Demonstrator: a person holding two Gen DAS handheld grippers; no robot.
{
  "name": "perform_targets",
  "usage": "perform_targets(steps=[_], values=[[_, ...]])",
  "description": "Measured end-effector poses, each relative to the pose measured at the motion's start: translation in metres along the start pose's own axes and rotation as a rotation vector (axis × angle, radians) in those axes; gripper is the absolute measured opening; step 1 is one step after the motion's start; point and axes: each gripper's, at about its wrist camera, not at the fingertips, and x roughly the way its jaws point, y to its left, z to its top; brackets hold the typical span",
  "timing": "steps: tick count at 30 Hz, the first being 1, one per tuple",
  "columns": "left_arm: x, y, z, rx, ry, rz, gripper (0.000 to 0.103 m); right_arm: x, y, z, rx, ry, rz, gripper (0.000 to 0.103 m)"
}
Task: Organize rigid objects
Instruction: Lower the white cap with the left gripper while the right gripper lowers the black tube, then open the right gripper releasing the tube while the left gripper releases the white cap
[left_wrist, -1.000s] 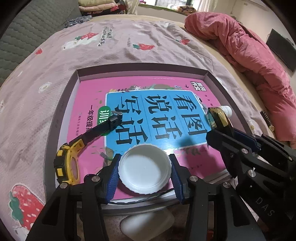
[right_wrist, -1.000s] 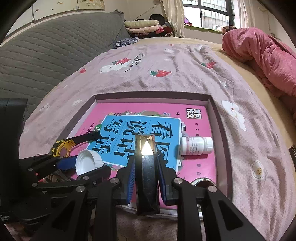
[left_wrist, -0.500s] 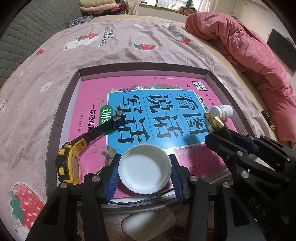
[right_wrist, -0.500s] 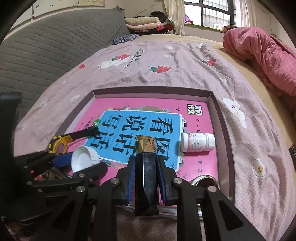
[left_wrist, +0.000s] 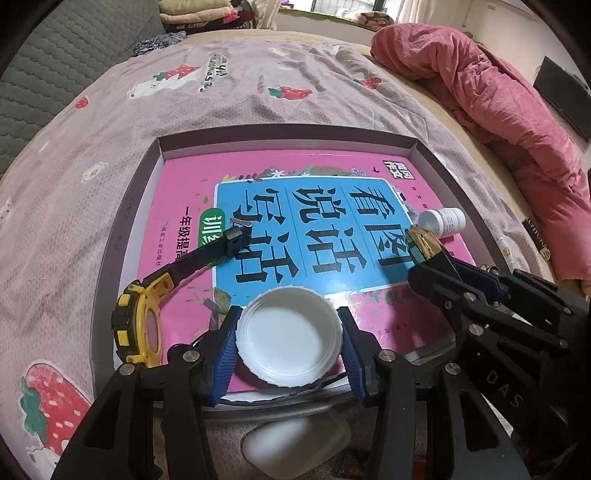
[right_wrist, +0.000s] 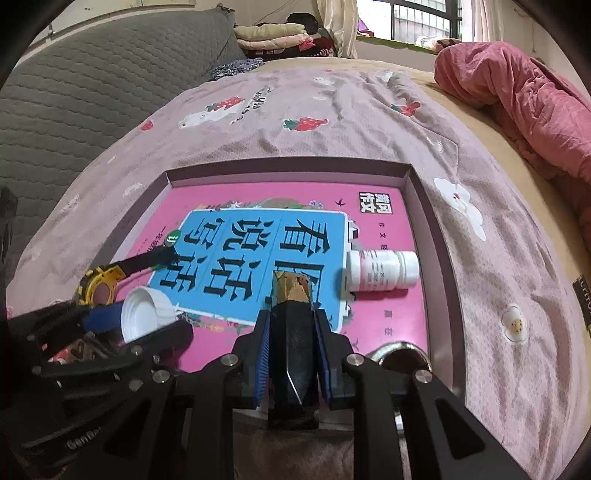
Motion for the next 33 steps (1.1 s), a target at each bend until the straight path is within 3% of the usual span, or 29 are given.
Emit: perform_targets(steps=[7,17,26,33], values=[[0.000,0.000,0.000,-0.003,0.001,-0.002,0.051,0.007,0.004,-0.001,-0.011,0.019,0.001,0.023],[0.001,0.001,0.001,-0.009,0.000,-0.005,0.051,-0.007,0.006,-0.003,-0.037,-0.021,-0.010,0.023],[0.000,0.001,0.001,-0.011,0.001,-0.005,0.051,0.006,0.003,-0.001,-0.049,0.034,-0.021,0.023],[0.000,0.002,0.000,-0.009,0.000,-0.004,0.051,0.002,0.003,-0.006,-0.041,0.023,-0.005,0.023]])
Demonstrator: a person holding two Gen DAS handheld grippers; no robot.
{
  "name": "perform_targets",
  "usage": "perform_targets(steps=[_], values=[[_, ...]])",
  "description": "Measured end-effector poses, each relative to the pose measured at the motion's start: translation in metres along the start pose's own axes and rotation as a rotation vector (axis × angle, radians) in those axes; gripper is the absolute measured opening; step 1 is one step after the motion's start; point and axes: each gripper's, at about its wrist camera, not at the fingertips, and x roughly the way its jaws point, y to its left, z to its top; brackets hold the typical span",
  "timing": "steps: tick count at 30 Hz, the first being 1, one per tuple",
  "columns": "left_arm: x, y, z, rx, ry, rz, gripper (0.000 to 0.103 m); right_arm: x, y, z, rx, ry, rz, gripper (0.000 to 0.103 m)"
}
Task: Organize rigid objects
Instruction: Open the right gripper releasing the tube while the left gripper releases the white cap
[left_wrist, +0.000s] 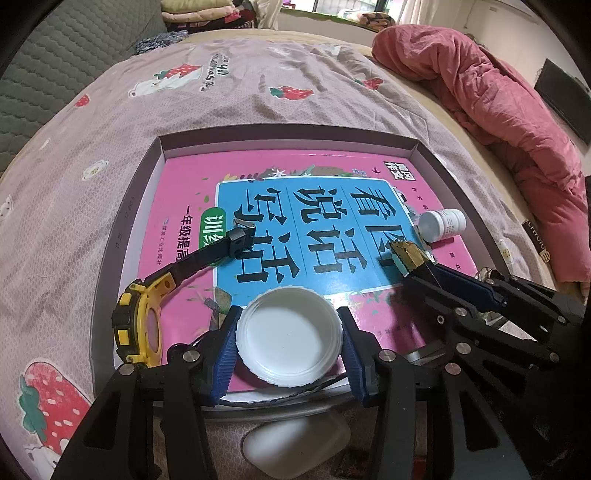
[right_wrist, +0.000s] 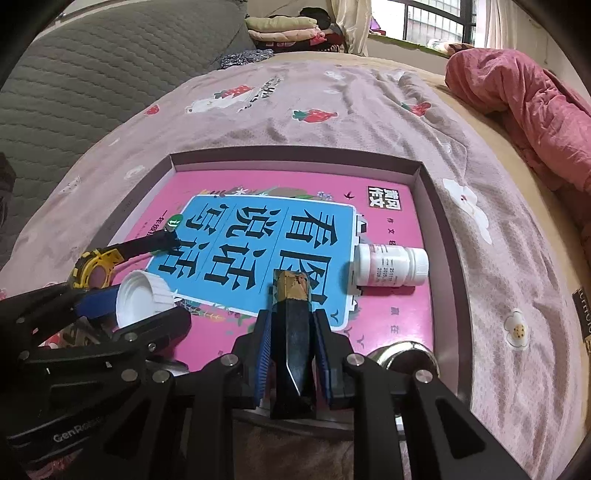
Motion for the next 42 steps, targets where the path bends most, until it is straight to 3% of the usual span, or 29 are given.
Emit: perform_targets(steps=[19,34,42], values=[[-0.002,0.001,0.000,-0.020,0.012,-0.003,0.052,-0.014,-0.002,-0.001,0.004,-0.014,0.004,0.023],[-0.006,-0.003,0.000,-0.027,0.019,-0.025,0.052,-0.024,-0.010,-0.005,0.027,-0.027,-0.008,0.029],[-0.010,-0.006,0.001,-0.016,0.013,-0.037,0.057,-0.030,-0.010,-0.005,0.027,-0.038,-0.018,0.029]])
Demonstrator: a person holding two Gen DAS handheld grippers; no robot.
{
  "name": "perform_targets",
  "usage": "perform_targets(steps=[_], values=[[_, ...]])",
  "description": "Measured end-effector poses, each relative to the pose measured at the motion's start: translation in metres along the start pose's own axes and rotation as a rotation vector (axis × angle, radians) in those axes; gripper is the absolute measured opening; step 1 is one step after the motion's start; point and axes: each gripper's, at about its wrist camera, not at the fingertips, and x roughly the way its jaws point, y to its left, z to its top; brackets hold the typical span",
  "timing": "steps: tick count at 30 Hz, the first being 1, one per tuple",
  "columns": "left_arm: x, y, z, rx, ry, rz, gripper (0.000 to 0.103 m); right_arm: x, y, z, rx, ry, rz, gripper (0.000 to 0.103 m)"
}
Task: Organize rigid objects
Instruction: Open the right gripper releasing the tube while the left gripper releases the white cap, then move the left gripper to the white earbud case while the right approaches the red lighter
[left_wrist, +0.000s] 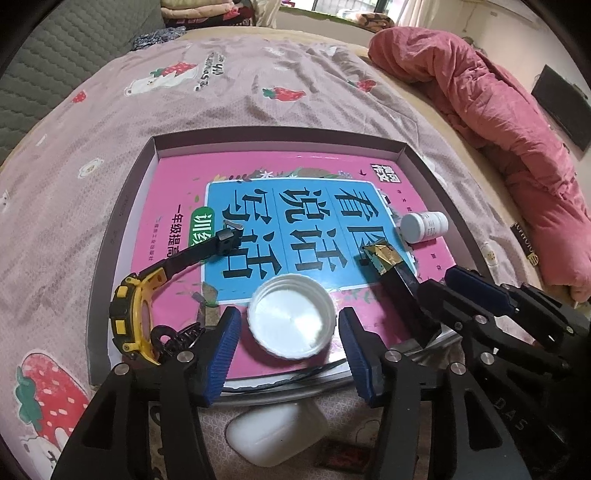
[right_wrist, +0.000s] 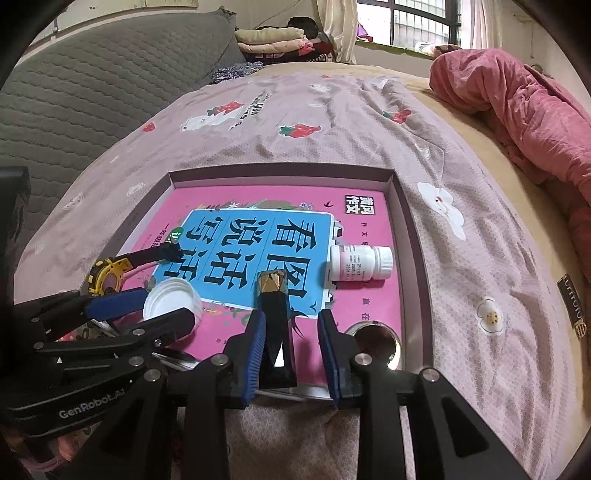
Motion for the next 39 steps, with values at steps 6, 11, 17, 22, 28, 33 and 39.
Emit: perform_targets(steps=[6,11,17,22,28,33,39], values=[[-0.002,-0.002,-0.001,0.011,0.002,0.000,0.057,-0.006,0.000,0.002,-0.003,-0.013,-0.001,0.029],[-0.010,-0.004,0.001,0.015,-0.018,0.005,0.063,-0.011,0.000,0.005,0.001,-0.026,-0.009,0.037],[-0.023,0.000,0.005,-0.003,-0.048,0.001,0.065,-0.018,-0.001,0.007,0.007,-0.042,-0.008,0.045],[-0.038,0.001,0.005,-0.006,-0.077,-0.007,0.065,-0.028,0.000,0.005,0.003,-0.061,0.001,0.045],[-0.057,0.005,0.000,-0.005,-0.104,-0.017,0.065,-0.043,0.001,0.000,-0.009,-0.090,0.005,0.051],[-0.065,0.007,-0.008,-0.010,-0.110,-0.011,0.065,-0.054,0.002,-0.005,-0.018,-0.109,0.007,0.053],[-0.073,0.008,-0.021,-0.006,-0.104,0.000,0.065,-0.063,0.008,-0.016,-0.047,-0.114,0.022,0.053]])
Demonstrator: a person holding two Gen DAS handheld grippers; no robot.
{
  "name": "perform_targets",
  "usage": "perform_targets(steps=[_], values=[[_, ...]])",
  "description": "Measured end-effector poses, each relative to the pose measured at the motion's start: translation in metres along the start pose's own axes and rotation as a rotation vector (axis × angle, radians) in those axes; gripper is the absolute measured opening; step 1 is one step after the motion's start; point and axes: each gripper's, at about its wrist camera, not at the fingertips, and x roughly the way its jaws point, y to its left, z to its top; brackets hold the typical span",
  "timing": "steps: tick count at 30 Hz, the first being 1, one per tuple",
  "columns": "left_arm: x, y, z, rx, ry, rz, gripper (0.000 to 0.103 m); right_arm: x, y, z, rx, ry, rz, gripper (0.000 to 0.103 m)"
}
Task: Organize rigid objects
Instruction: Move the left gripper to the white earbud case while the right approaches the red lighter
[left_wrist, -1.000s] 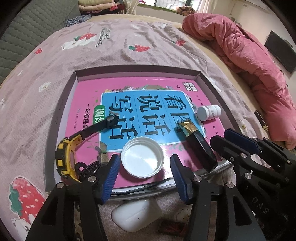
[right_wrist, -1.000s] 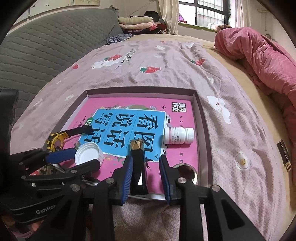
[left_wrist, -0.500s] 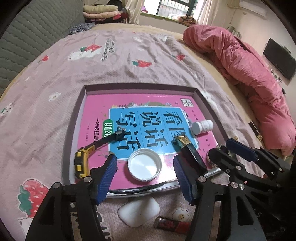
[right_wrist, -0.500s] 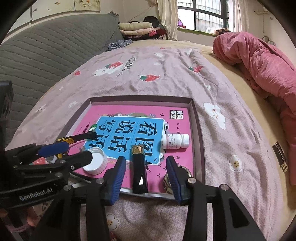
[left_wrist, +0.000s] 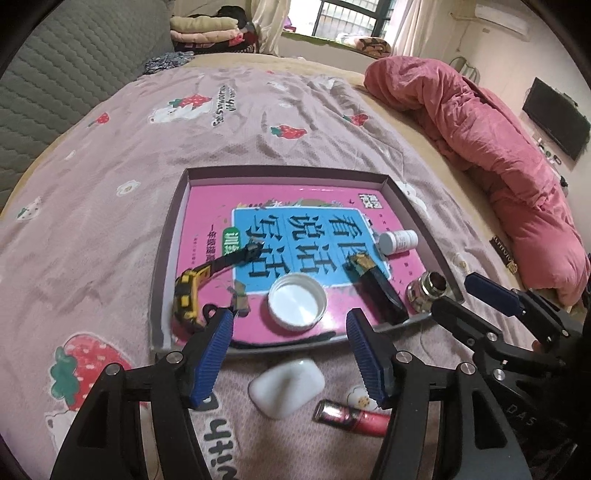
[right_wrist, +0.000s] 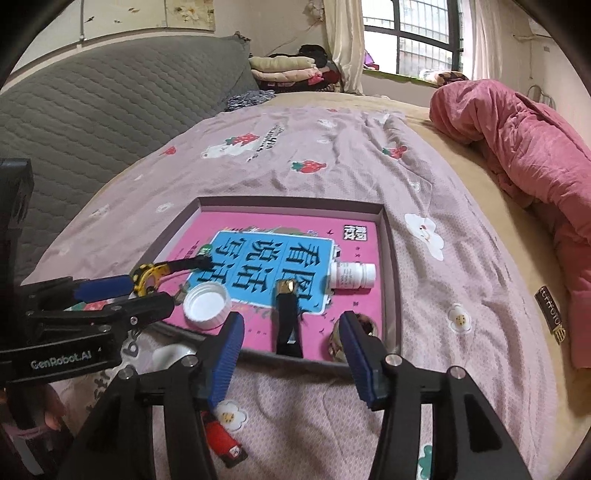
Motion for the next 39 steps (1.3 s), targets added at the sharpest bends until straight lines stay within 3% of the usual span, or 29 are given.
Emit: perform_targets(steps=[17,39], values=[[-0.015,0.001,-0.020,0.014,0.015,0.017,0.065,-0.017,0.022,-0.026,-0.068,0.016,0.026,0.054],[0.005,0.006,-0.056,0.047,0.115,0.029,0.065,-0.002,0.047,-0.062,-0.143,0.116,0.073,0.054]])
